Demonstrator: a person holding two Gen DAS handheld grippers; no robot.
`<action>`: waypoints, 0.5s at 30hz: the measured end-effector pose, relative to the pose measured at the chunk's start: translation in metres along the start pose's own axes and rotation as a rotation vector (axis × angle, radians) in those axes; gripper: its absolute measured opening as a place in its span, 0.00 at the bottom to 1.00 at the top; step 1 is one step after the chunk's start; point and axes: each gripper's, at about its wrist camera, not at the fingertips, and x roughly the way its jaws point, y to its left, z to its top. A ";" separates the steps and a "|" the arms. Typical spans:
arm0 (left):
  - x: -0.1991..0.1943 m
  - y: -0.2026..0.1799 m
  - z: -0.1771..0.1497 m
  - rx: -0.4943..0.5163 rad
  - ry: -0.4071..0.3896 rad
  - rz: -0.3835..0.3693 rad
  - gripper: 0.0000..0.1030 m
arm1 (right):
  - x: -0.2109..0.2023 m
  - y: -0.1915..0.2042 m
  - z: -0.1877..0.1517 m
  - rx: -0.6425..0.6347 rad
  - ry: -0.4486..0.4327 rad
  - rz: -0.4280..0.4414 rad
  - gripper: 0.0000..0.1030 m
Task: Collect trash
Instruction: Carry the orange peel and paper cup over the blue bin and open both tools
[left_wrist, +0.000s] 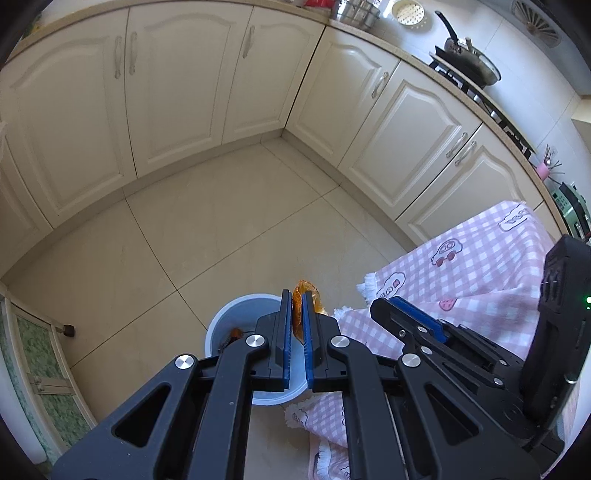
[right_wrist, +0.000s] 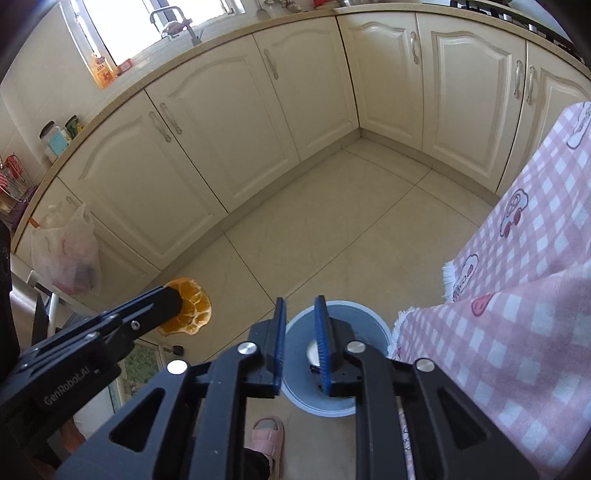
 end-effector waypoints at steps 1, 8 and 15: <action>0.003 -0.001 -0.001 0.001 0.007 -0.001 0.04 | -0.001 -0.002 -0.001 -0.002 0.000 -0.008 0.19; 0.018 -0.011 -0.004 0.027 0.042 0.002 0.04 | -0.018 -0.014 -0.005 -0.015 -0.043 -0.062 0.24; 0.016 -0.023 0.000 0.049 0.031 0.001 0.04 | -0.036 -0.020 -0.004 -0.024 -0.113 -0.127 0.33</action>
